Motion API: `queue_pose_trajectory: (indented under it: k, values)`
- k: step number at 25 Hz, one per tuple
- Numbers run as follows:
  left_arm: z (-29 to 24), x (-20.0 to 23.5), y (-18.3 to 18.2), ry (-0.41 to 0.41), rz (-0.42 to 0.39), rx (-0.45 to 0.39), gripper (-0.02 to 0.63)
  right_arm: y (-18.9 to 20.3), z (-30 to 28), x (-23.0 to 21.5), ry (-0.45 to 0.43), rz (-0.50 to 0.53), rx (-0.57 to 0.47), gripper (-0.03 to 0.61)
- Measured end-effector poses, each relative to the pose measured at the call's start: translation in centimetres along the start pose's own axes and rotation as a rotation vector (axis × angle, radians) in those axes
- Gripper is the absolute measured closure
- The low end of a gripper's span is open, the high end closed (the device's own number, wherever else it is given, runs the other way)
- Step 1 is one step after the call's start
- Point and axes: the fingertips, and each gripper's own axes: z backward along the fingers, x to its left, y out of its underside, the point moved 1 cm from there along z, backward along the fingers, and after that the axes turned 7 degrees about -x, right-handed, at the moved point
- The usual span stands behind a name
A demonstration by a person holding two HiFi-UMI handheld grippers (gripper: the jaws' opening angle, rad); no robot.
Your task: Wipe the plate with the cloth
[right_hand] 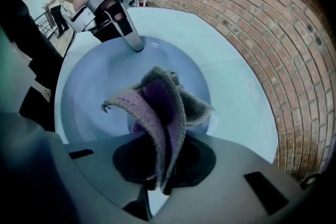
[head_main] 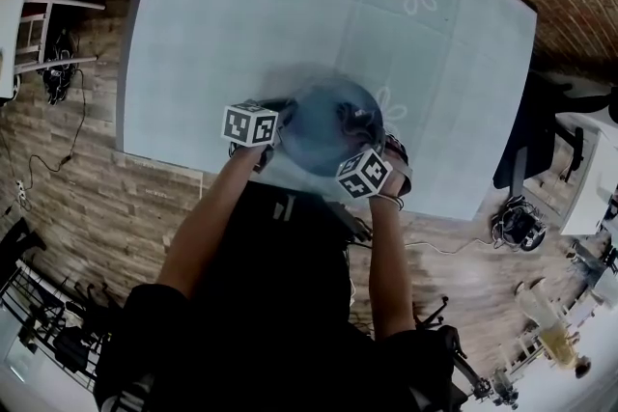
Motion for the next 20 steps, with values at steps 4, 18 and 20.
queue_pose_trajectory:
  k: [4,18,20]
  values:
    - [0.0,-0.1,0.0,-0.001,-0.003,-0.002,0.568,0.8,0.8,2.5,-0.053,-0.057,0.022,0.520]
    - [0.0,-0.1,0.0,-0.013,-0.020,-0.015,0.568,-1.7,1.7,10.2,-0.243,-0.142,0.005,0.520]
    - [-0.1,0.0,0.0,-0.015,-0.023,-0.017,0.568,-2.3,1.6,10.6,-0.252,-0.139,-0.003,0.520]
